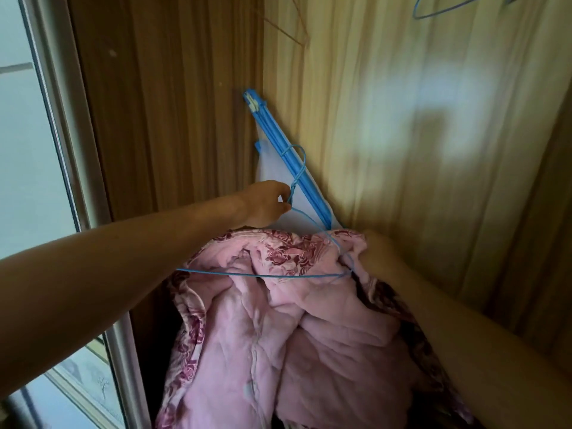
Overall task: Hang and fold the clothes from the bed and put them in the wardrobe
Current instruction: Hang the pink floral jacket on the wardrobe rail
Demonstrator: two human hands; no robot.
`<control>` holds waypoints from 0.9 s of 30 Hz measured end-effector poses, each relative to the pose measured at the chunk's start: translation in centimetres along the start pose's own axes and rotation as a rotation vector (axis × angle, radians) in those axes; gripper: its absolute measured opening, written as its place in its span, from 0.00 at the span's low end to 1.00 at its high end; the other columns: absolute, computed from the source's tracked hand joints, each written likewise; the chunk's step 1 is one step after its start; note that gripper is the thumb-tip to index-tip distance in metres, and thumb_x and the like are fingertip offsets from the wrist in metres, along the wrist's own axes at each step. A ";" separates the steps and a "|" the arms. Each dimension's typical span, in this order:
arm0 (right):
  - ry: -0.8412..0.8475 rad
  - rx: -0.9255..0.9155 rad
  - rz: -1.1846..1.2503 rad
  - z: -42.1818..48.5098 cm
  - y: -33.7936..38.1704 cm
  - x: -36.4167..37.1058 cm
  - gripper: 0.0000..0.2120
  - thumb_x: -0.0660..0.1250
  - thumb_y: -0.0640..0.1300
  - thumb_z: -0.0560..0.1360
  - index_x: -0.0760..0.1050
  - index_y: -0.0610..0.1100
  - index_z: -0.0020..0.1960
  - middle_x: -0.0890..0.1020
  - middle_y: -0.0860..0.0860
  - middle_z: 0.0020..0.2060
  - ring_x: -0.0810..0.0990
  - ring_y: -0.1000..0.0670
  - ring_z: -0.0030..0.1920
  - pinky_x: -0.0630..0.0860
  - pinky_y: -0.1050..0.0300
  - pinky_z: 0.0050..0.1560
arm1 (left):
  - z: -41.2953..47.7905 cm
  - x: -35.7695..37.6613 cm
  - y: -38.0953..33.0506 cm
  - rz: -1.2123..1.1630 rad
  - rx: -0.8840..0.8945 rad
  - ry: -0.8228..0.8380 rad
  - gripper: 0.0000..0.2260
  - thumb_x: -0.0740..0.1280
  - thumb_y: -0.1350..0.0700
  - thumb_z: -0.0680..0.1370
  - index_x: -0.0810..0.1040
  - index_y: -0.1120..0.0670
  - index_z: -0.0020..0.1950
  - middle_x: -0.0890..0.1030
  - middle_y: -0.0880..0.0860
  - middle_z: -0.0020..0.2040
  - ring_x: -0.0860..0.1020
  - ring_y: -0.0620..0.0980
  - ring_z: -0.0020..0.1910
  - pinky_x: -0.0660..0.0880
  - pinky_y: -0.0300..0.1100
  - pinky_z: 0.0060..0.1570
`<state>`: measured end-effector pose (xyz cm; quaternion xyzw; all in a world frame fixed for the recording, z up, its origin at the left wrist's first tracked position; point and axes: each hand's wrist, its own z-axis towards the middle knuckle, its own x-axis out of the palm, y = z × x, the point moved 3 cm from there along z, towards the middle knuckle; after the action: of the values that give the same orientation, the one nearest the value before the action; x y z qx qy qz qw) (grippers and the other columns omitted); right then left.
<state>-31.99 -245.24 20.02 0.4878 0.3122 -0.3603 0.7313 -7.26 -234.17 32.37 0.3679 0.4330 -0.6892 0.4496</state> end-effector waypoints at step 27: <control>0.069 -0.408 -0.070 -0.3 4.4 -3.0 0.29 0.70 0.62 0.76 0.68 0.55 0.74 0.77 0.56 0.67 0.74 0.60 0.64 0.69 0.65 0.66 | 4.0 8.5 2.9 -0.838 0.057 -0.042 0.08 0.62 0.67 0.80 0.75 0.60 0.43 0.76 0.60 0.35 0.75 0.49 0.31 0.73 0.41 0.33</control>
<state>-29.99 -243.17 24.47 0.3304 0.4202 -0.2978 0.7910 -7.76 -241.06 25.38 0.1582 0.5166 -0.8316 0.1289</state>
